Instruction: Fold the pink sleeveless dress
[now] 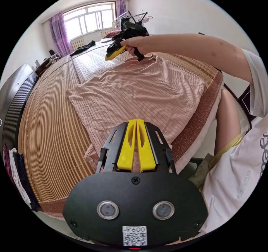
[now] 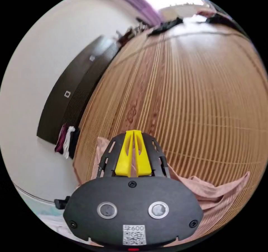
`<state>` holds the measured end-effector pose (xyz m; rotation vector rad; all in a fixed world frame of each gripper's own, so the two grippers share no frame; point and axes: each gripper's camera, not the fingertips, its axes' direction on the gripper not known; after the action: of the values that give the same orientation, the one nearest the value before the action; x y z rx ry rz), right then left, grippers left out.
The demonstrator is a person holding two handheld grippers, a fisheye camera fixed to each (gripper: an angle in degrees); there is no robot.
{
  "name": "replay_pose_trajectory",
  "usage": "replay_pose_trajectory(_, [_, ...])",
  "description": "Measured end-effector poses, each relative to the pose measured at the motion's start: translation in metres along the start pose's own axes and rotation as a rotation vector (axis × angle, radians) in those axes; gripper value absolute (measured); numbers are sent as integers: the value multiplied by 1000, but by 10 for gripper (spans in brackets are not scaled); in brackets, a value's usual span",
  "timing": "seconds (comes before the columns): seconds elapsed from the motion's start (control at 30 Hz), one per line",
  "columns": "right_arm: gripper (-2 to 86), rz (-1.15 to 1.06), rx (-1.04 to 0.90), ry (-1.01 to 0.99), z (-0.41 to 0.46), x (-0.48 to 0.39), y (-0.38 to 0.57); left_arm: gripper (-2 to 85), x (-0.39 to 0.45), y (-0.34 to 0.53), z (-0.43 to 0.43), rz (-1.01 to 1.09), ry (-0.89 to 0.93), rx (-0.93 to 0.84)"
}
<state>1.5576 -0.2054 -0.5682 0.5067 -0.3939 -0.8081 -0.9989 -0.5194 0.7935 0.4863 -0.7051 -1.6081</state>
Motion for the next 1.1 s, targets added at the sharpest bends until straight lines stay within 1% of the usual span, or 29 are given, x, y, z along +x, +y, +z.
replay_pose_trajectory(0.03, [-8, -55, -95, -116, 4, -6, 0, 0, 9, 0, 0, 3, -13, 0])
replay_pose_trajectory(0.07, [-8, -84, -161, -184, 8, -8, 1, 0, 14, 1, 0, 6, -21, 2])
replay_pose_trajectory(0.13, [-8, -191, -454, -407, 30, -19, 18, 0, 35, 4, -1, 27, -63, 11])
replay_pose_trajectory(0.17, [-8, -206, -522, -434, 35, -20, 25, 0, 40, 4, -1, 34, -75, 12])
replay_pose_trajectory(0.23, [-8, -227, -753, -465, 57, -17, 54, 0, 64, 5, 0, 65, -133, 9])
replay_pose_trajectory(0.27, [-8, -219, -795, -443, 62, -14, 60, 0, 69, 5, 0, 71, -147, 8])
replay_pose_trajectory(0.3, [-8, -197, -851, -367, 70, -4, 67, 0, 80, 5, 1, 82, -173, 6])
replay_pose_trajectory(0.37, [-8, -108, -799, -393, 67, 18, 63, 0, 94, 7, 1, 92, -200, 7])
replay_pose_trajectory(0.4, [-8, -16, -697, -366, 55, 40, 54, 0, 102, 8, 1, 98, -212, 9])
replay_pose_trajectory(0.43, [-8, 75, -556, -350, 35, 64, 47, 0, 109, 9, 2, 108, -222, 11])
replay_pose_trajectory(0.47, [-8, 139, -494, -295, 24, 79, 46, 1, 112, 10, 2, 116, -229, 13])
replay_pose_trajectory(0.5, [-8, 314, -315, -227, -8, 113, 50, 1, 120, 11, 2, 139, -243, 16])
replay_pose_trajectory(0.53, [-8, 458, -49, -198, -51, 135, 68, 1, 127, 12, 2, 151, -255, 13])
replay_pose_trajectory(0.57, [-9, 486, 94, -172, -73, 138, 79, 1, 130, 11, 2, 155, -262, 10])
replay_pose_trajectory(0.6, [-9, 467, 313, -119, -110, 133, 101, 1, 137, 10, 3, 165, -278, -2])
replay_pose_trajectory(0.63, [-9, 423, 398, -77, -131, 126, 114, 1, 145, 9, 4, 175, -299, -11])
replay_pose_trajectory(0.67, [-9, 396, 388, -69, -136, 124, 116, 1, 149, 10, 4, 178, -312, -12])
replay_pose_trajectory(0.7, [-9, 313, 301, -95, -137, 119, 113, 1, 158, 12, 5, 189, -344, -5])
replay_pose_trajectory(0.73, [-9, 205, 162, -164, -130, 113, 108, 0, 167, 16, 6, 201, -379, 13])
replay_pose_trajectory(0.77, [-9, 153, 84, -206, -124, 109, 106, 0, 171, 19, 7, 206, -395, 24])
replay_pose_trajectory(0.83, [-8, 9, -178, -356, -96, 91, 108, 0, 181, 26, 7, 206, -434, 52])
replay_pose_trajectory(0.87, [-8, 0, -238, -388, -87, 89, 109, 0, 182, 26, 7, 202, -435, 53])
replay_pose_trajectory(0.9, [-8, -7, -350, -432, -70, 84, 112, 0, 182, 26, 6, 194, -430, 52])
replay_pose_trajectory(0.93, [-8, -21, -445, -432, -54, 80, 115, 0, 179, 26, 4, 172, -413, 54])
replay_pose_trajectory(0.97, [-8, -17, -475, -389, -48, 80, 116, 0, 177, 27, 3, 159, -401, 56])
replay_pose_trajectory(1.0, [-8, -2, -482, -292, -44, 83, 115, 0, 174, 28, 2, 139, -382, 62])
replay_pose_trajectory(1.03, [-8, 49, -420, -313, -48, 91, 112, 1, 172, 29, 1, 134, -374, 66])
replay_pose_trajectory(1.07, [-8, 97, -368, -291, -53, 99, 111, 1, 172, 29, 0, 134, -373, 67])
replay_pose_trajectory(1.1, [-8, 207, -207, -234, -72, 112, 113, 1, 172, 30, 0, 137, -378, 65])
